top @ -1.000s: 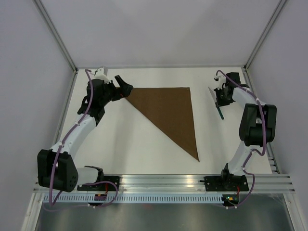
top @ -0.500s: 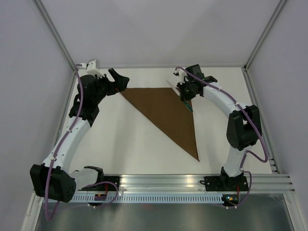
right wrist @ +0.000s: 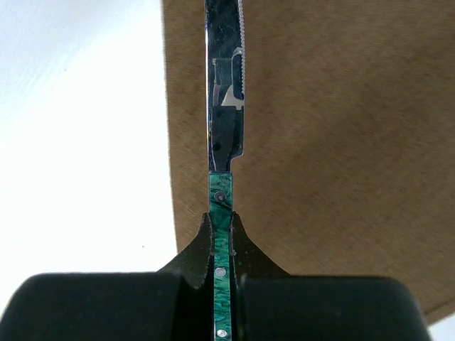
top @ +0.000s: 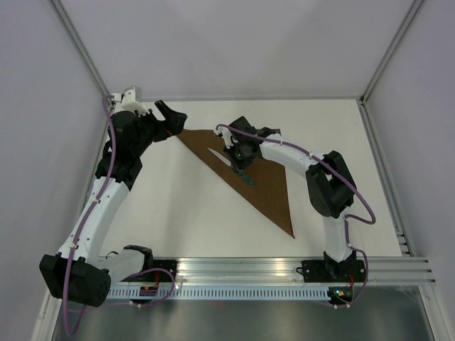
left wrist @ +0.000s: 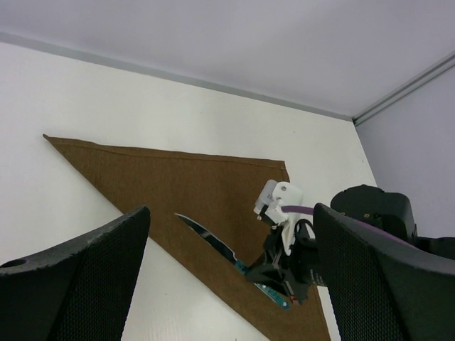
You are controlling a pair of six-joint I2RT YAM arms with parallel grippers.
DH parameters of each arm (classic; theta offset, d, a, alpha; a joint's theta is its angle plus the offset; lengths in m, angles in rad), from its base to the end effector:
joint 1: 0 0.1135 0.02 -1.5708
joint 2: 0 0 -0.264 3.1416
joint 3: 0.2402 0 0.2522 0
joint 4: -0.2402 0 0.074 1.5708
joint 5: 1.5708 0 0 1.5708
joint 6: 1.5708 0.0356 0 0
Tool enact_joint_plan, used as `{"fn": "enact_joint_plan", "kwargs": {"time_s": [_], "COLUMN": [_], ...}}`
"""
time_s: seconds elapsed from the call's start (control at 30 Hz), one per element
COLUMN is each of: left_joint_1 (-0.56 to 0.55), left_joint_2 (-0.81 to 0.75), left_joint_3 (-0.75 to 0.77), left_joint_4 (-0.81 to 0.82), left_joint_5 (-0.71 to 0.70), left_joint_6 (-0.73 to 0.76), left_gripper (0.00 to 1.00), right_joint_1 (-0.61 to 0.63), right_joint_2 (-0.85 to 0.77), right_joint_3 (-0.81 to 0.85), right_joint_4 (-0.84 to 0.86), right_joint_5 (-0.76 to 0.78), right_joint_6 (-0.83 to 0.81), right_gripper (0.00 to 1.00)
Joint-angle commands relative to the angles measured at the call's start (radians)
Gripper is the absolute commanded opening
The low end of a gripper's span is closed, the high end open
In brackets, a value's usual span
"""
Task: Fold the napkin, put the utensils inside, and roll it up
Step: Place the knife on the napkin.
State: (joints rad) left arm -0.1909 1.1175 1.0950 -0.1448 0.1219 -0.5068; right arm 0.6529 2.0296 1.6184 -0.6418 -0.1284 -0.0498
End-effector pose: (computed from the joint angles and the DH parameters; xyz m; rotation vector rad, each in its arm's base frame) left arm 0.2529 -0.0533 0.3871 -0.1887 1.7670 -0.6146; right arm 0.3464 0.2706 0.2123 -0.9581 2.4821 0.3725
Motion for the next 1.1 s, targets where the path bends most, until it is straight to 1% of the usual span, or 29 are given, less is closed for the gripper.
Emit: {"fn": "enact_joint_plan", "kwargs": {"time_s": [0.0, 0.13, 0.53, 0.8, 1.07], "left_joint_1": [0.002, 0.002, 0.002, 0.002, 0.001], "left_joint_2": [-0.024, -0.021, -0.012, -0.005, 0.004], "left_joint_3": [0.04, 0.037, 0.017, 0.009, 0.009], "left_joint_4": [-0.027, -0.032, -0.027, -0.022, -0.021], "left_joint_5": [-0.013, -0.016, -0.018, -0.018, -0.015], "left_joint_6": [-0.003, 0.001, 0.005, 0.007, 0.013], "left_gripper": [1.0, 1.0, 1.0, 1.0, 1.0], "right_joint_1": [0.028, 0.044, 0.057, 0.062, 0.068], "right_joint_2": [0.018, 0.043, 0.11, 0.11, 0.061], "right_joint_3": [0.034, 0.018, -0.045, -0.054, -0.06], "right_joint_4": [0.022, 0.045, 0.103, 0.11, 0.122], "right_joint_5": [0.042, 0.049, 0.058, 0.064, 0.075], "right_joint_6": [0.047, 0.077, 0.074, 0.068, 0.061], "right_gripper": [0.01, 0.0, 0.0, 0.01, 0.0]}}
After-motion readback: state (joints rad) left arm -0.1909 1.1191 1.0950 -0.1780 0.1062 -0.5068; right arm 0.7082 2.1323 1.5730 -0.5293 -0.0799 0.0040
